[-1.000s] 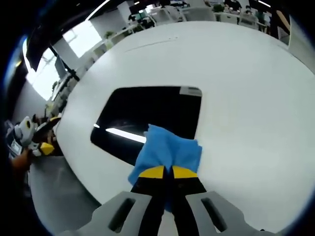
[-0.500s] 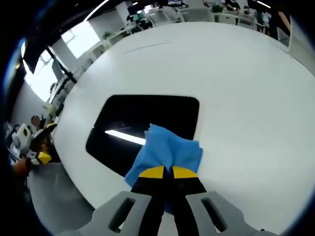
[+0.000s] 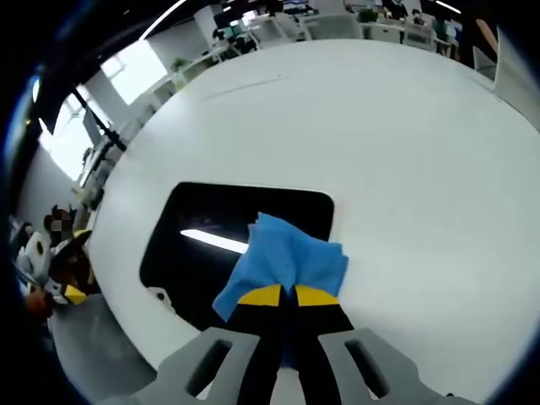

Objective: Wipe the mirror surface with the cleaning cloth until all visible marks leave the cleaned area.

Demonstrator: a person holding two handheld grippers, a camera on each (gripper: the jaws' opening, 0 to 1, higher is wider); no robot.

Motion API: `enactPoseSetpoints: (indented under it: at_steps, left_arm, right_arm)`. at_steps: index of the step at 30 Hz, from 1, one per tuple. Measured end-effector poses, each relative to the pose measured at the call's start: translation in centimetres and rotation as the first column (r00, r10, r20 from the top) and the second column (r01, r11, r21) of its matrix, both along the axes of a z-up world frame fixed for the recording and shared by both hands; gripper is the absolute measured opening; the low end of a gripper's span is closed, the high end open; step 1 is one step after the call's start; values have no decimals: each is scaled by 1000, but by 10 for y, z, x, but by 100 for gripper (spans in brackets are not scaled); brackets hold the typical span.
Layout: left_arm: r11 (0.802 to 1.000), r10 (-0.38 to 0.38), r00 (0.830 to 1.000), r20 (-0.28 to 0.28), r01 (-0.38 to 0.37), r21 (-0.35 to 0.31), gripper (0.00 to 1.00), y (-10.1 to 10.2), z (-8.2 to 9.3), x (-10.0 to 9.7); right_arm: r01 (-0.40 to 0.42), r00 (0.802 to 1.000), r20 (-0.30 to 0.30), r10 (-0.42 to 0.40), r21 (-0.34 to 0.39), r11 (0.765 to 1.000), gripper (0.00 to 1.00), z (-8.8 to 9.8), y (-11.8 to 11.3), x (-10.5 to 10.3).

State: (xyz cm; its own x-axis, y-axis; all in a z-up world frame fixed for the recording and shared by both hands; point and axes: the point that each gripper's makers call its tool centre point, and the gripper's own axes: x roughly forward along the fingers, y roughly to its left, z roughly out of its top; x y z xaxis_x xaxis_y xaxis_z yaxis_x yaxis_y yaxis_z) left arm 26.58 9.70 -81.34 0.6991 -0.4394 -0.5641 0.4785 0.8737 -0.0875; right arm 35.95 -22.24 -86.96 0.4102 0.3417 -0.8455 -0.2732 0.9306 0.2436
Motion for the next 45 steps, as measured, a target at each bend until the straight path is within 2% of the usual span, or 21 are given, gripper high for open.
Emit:
enactPoseSetpoints:
  at_steps: [20,35,42,45]
  left_arm:
    - [1000,1,1000,-5,-1,4,99,1,-2,-1]
    - [1000,2,1000,-12,-2,16,99,2,-3,-1]
    - [1000,1,1000,-15,-1,19,99,2,-4,-2]
    - [999,-21,1000,-19,22,43,99,0,-6,-4]
  right_arm:
    - [-12,1000,10,13,-39,999,0,2,-1,30]
    - [-26,999,21,28,-61,998,0,2,0,61]
    - [-16,1000,26,18,-47,999,0,2,-1,71]
    - [-23,999,25,24,-54,998,0,2,0,74]
